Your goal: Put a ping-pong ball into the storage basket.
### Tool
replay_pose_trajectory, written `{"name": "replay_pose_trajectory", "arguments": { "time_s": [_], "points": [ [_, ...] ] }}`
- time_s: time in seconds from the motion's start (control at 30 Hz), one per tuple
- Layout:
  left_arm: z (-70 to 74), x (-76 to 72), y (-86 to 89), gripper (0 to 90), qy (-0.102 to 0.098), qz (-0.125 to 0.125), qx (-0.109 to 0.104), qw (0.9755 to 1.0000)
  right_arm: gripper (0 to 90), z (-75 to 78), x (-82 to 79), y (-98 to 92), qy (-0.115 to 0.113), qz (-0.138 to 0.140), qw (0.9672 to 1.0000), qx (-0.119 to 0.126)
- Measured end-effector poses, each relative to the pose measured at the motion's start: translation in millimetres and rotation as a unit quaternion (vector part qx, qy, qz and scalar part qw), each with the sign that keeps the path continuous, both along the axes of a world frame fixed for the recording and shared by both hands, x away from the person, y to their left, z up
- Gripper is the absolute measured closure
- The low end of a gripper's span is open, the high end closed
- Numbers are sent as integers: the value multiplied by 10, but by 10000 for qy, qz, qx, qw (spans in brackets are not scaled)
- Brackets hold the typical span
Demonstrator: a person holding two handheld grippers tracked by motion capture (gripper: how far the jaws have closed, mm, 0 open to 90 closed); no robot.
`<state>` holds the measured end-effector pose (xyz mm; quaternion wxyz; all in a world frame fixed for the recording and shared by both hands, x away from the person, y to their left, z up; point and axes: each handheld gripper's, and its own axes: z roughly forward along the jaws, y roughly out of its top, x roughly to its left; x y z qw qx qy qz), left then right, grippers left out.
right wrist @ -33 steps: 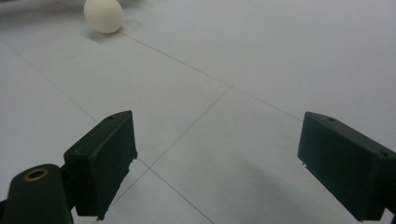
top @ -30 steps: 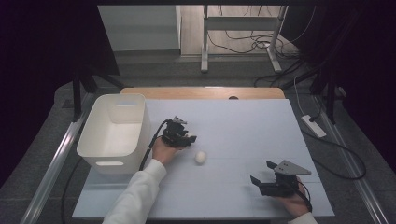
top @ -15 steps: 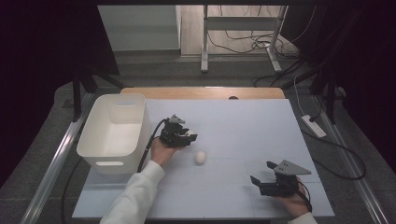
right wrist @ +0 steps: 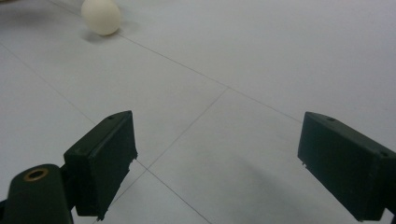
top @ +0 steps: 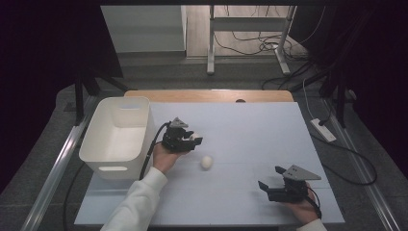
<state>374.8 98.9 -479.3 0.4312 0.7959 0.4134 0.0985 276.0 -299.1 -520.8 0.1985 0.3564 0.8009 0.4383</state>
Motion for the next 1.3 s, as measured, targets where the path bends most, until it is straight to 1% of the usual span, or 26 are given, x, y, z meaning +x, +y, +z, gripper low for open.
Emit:
{"name": "replay_pose_trajectory", "arguments": {
  "time_s": [0.37,0.67,0.8,0.97,1.3],
  "points": [
    [98,-102,20,505,-160,-66,-93,9998,114,6,-2,-6,-25,-18,10000,17],
    [143,-188,39,505,-261,-97,-191,9994,115,10,-6,-12,-36,-29,10000,51],
    [169,-220,51,505,-316,-107,-221,9992,114,11,-8,-5,-42,-14,10000,12],
    [201,-268,73,506,-376,-124,-275,9988,115,10,-7,-9,-49,-20,10000,31],
    [254,-330,115,505,-489,-119,-335,9982,115,9,-7,-11,-42,-26,10000,25]
  ]
}}
